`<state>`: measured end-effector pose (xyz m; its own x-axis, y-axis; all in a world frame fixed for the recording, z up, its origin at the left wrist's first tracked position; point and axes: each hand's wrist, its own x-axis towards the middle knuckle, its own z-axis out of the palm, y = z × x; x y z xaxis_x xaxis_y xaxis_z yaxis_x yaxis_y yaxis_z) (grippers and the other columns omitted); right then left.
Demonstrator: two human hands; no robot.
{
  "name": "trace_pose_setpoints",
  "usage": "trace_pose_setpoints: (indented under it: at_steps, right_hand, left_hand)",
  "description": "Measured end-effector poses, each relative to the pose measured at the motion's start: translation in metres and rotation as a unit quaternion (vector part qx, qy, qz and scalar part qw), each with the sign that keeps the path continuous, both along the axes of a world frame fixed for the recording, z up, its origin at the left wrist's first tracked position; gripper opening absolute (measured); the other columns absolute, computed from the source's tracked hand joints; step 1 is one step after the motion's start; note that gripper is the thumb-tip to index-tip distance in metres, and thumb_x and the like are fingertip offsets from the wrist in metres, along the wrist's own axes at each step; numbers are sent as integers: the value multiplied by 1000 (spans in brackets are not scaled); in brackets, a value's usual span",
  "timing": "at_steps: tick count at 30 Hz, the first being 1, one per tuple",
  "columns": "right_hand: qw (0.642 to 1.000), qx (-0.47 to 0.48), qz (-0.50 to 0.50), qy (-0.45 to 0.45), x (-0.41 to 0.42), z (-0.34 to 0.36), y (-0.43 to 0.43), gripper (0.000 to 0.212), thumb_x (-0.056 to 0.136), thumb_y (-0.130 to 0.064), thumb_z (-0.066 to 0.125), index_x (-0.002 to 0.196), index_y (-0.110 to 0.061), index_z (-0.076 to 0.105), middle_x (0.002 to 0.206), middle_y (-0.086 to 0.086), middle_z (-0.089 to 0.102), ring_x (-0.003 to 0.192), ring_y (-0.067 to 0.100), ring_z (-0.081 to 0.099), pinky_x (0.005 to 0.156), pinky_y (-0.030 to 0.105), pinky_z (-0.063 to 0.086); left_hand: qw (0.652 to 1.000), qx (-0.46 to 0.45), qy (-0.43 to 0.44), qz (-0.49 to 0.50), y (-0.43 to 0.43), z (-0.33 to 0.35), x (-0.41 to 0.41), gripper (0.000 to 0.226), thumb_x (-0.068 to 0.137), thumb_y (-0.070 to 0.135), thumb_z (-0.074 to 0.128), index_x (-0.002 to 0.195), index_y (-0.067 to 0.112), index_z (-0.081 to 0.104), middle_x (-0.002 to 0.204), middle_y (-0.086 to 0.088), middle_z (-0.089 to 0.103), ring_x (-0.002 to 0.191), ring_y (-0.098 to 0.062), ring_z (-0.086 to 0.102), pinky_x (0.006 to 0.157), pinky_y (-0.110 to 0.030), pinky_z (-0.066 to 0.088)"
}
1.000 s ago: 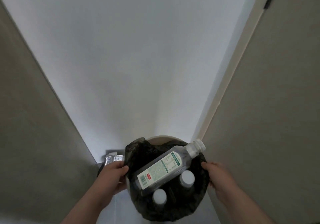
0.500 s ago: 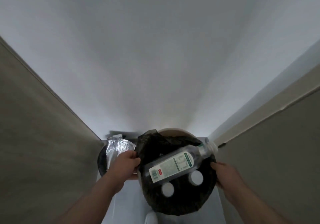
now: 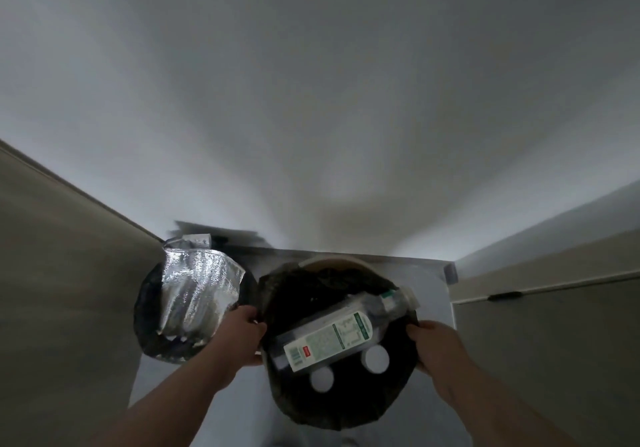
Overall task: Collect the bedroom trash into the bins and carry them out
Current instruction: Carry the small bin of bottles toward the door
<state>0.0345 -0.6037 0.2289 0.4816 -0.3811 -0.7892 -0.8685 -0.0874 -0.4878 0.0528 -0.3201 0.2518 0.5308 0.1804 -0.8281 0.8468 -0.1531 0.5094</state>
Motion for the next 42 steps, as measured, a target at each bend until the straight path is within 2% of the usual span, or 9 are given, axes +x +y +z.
trace_pose_setpoints:
  at_steps: [5,10,14,21,25,28,33,39,42]
  right_hand:
    - [999,1,28,15,15,-94,-2,24,87,-3,58,65,-6,67,90,32,69,75,33,63,72,45,53]
    - [998,0,51,30,27,-149,3,19,89,-4,57,74,-8,69,94,28,69,92,43,67,87,58,54]
    - [997,0,69,25,39,-167,11,22,89,-4,55,73,-12,68,85,20,68,87,37,67,86,51,55]
    - [996,-23,87,10,66,-179,12,13,93,-6,53,85,-11,63,83,12,63,84,32,63,86,46,55]
    - [994,-31,103,9,75,-182,9,23,93,-7,55,72,-14,61,74,9,61,79,30,62,87,48,54]
    - [991,-47,122,11,76,-182,10,14,93,-9,54,86,-8,66,84,14,63,79,30,61,83,44,57]
    - [982,-82,170,7,79,-176,13,14,95,-7,49,92,-6,62,85,12,56,63,18,48,68,28,39]
    - [984,-82,155,10,79,-182,11,26,94,-7,50,107,6,67,91,15,62,85,32,61,83,39,55]
    - [960,-102,251,66,85,-166,19,30,98,-6,45,122,3,59,125,20,60,117,31,57,100,34,44]
  left_hand:
    - [999,36,4,-8,-2,-88,16,31,89,-7,43,74,18,51,85,-17,57,68,-26,56,42,-29,54]
    - [998,61,0,-14,1,-144,30,23,85,-10,40,81,8,55,83,-18,56,69,-28,56,67,-44,55]
    - [996,85,-1,-14,6,-170,36,24,85,-9,39,93,4,58,84,-19,56,73,-31,56,71,-52,56]
    - [997,72,-10,-12,0,-191,53,31,89,-10,40,72,14,51,65,-10,49,53,-23,51,37,-26,46]
    - [996,81,-23,-19,1,-192,58,32,89,-8,42,73,18,52,74,-9,53,61,-23,56,42,-29,49]
    - [996,82,-21,-13,1,-194,56,33,89,-8,42,73,19,51,77,-9,53,63,-23,55,51,-33,50]
    - [996,83,-34,-12,-1,-193,56,34,89,-9,41,74,20,53,76,-6,55,63,-20,55,39,-27,50]
    - [997,72,-34,-1,0,-200,54,33,89,-8,42,77,20,56,79,-9,58,69,-24,58,53,-31,49]
    - [995,91,-33,-22,1,-195,55,23,91,-2,44,78,12,56,79,-16,55,70,-32,58,57,-39,55]
